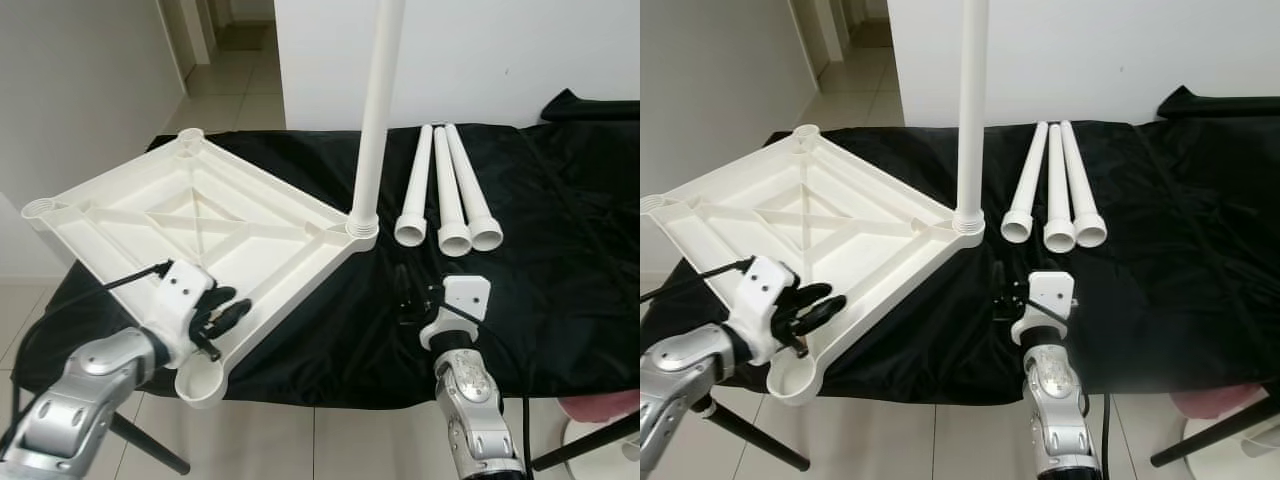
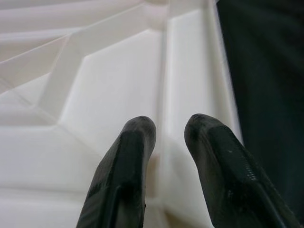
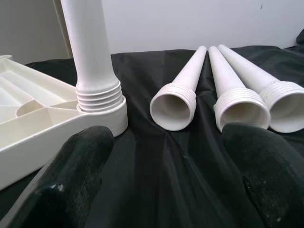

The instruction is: Building children table

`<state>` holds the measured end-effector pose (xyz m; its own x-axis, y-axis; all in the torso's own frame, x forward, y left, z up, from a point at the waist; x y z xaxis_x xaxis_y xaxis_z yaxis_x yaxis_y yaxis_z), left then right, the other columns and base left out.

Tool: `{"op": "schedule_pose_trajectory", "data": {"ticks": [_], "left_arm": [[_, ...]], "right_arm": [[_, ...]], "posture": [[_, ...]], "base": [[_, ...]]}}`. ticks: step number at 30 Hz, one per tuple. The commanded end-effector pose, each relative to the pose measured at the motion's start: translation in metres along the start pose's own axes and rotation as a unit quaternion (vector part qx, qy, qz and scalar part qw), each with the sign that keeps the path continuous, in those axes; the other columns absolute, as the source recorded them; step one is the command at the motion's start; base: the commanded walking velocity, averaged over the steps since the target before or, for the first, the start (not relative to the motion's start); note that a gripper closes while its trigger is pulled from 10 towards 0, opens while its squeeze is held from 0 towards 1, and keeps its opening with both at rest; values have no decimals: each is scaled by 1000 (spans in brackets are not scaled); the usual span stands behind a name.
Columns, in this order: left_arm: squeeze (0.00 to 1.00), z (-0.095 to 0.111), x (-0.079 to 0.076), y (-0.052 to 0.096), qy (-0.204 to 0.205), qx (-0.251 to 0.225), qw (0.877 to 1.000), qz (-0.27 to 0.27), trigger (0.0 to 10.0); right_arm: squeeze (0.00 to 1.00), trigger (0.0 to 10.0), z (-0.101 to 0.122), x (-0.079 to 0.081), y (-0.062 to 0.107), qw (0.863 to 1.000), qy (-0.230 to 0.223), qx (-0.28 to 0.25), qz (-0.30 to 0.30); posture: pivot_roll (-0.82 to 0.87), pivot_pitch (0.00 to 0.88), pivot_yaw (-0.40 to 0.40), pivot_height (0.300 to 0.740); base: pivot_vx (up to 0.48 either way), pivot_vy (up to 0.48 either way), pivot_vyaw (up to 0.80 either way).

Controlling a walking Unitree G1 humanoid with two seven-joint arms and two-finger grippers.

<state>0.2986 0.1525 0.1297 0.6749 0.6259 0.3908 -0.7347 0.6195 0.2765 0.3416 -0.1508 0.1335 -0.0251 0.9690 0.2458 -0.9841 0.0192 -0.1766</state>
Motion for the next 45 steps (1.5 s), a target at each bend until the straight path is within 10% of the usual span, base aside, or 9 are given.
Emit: {"op": "schedule_pose_trajectory", "data": {"ticks": [1, 21, 45], "left_arm": [[0, -3, -18, 10, -10, -11, 994, -106, 10000], [0, -59, -39, 27, -100, 91, 980, -146, 10000], [0, -4, -87, -23, -33, -28, 988, -145, 10000]], "right_arm": [[0, 10000, -7, 0, -3, 1000, -7, 16, -6], [0, 10000, -20, 6, -14, 999, 6, 50, 1], [0, 10000, -24, 0, -6, 998, 8, 55, -15]], "posture": [[20, 0, 63, 740], [28, 0, 51, 740], [-3, 9, 67, 740]], "base": [[0, 0, 0], [0, 0, 0], [0, 0, 0]]}}
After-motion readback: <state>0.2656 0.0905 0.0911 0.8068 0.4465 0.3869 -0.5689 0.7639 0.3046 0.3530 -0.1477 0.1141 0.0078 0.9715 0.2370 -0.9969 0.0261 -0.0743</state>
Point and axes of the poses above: a point about 5 cm out from each wrist's last joint towards the gripper, its own y axis pointing back from the gripper into the wrist, its own z axis along the axis of the wrist's last joint, x = y × z, the point moved 6 cm from there along -y, pointing out of the wrist towards the gripper, and after that the axes turned 14 degrees about -y, right-handed, at the moved point
